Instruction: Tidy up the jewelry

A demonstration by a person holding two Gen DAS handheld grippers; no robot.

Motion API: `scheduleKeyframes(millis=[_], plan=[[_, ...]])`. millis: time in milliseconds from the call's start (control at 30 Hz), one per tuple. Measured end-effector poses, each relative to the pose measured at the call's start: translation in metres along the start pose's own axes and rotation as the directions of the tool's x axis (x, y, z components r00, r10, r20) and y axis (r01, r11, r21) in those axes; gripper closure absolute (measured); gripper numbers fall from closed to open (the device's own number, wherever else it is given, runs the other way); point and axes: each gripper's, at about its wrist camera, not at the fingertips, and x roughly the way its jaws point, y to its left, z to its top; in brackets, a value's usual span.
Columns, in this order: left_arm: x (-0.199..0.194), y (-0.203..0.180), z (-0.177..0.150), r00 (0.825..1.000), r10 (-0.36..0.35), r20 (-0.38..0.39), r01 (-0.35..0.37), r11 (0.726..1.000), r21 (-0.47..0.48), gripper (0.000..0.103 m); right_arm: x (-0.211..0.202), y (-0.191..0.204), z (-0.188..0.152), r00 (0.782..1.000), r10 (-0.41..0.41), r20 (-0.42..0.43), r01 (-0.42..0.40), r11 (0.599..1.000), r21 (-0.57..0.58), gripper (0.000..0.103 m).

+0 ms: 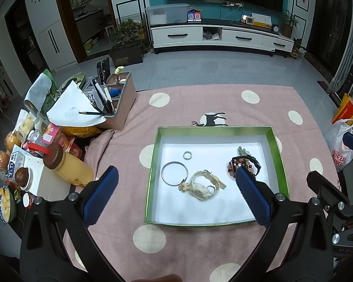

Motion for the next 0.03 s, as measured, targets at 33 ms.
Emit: scheduleKeyframes(millis=[33], plan=[[0.0,0.0,0.0,1.0,0.002,0.001,-0.002,1.0,0.0,0.002,0.0,0.0,0.0,1.0,0.001,0.0,-0.001,1.0,0.0,0.001]])
